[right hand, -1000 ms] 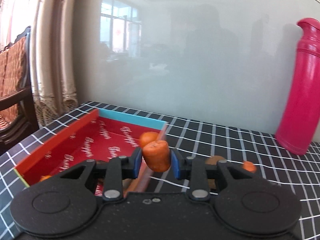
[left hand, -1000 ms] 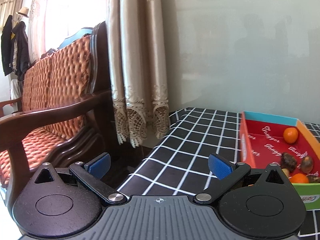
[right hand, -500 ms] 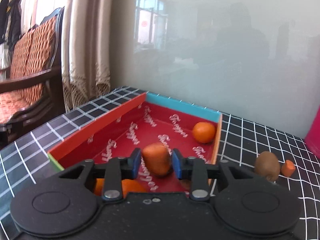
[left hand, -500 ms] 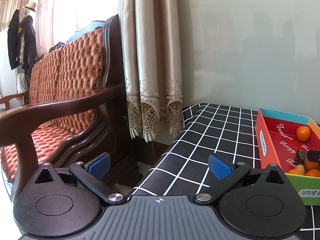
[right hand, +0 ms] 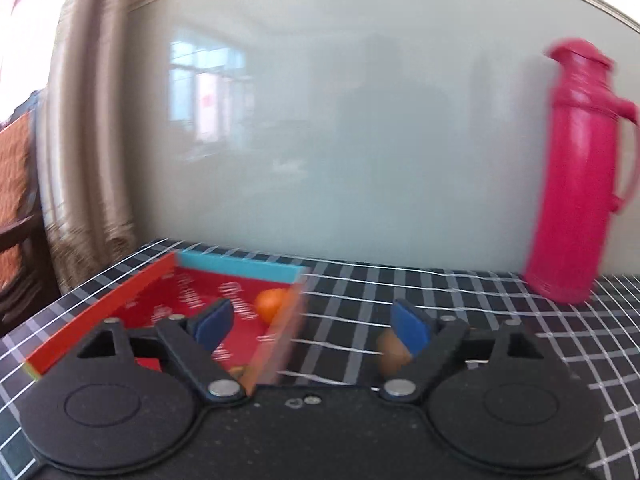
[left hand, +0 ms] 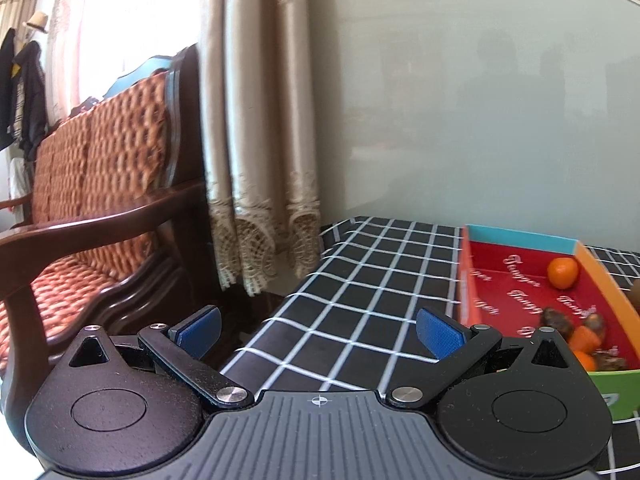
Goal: Organize fruits
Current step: 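Reach the left gripper to the other carrot piece beside the kiwi and grasp it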
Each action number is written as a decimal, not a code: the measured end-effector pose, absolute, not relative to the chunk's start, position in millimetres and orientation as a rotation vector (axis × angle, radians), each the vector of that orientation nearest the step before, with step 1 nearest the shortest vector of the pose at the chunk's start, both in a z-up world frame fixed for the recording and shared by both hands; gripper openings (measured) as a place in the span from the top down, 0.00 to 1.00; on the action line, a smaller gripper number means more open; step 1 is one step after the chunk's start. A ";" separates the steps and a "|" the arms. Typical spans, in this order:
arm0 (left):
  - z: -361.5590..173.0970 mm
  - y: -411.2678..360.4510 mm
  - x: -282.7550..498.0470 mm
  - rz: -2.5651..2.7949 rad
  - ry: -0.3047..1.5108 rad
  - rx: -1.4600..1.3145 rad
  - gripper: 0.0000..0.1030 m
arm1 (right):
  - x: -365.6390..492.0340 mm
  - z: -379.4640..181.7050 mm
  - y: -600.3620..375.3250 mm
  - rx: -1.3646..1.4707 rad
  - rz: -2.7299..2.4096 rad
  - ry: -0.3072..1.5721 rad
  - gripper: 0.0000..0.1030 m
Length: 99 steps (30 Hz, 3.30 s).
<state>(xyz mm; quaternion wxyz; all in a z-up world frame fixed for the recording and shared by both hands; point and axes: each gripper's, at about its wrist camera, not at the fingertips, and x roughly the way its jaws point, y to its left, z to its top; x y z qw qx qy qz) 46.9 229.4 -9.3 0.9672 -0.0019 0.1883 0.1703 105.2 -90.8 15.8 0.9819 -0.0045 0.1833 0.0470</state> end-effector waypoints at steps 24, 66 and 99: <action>0.7 48.5 83.6 0.013 0.318 0.090 0.00 | 70.2 13.5 -258.7 0.080 -0.286 0.292 0.03; -46.5 -169.2 208.3 -0.232 0.520 0.175 0.32 | 93.9 -6.6 -398.6 0.129 -0.581 0.333 0.03; -18.1 -125.2 155.2 -0.246 0.480 0.165 0.71 | 96.0 -1.0 -369.1 0.126 -0.498 0.387 0.02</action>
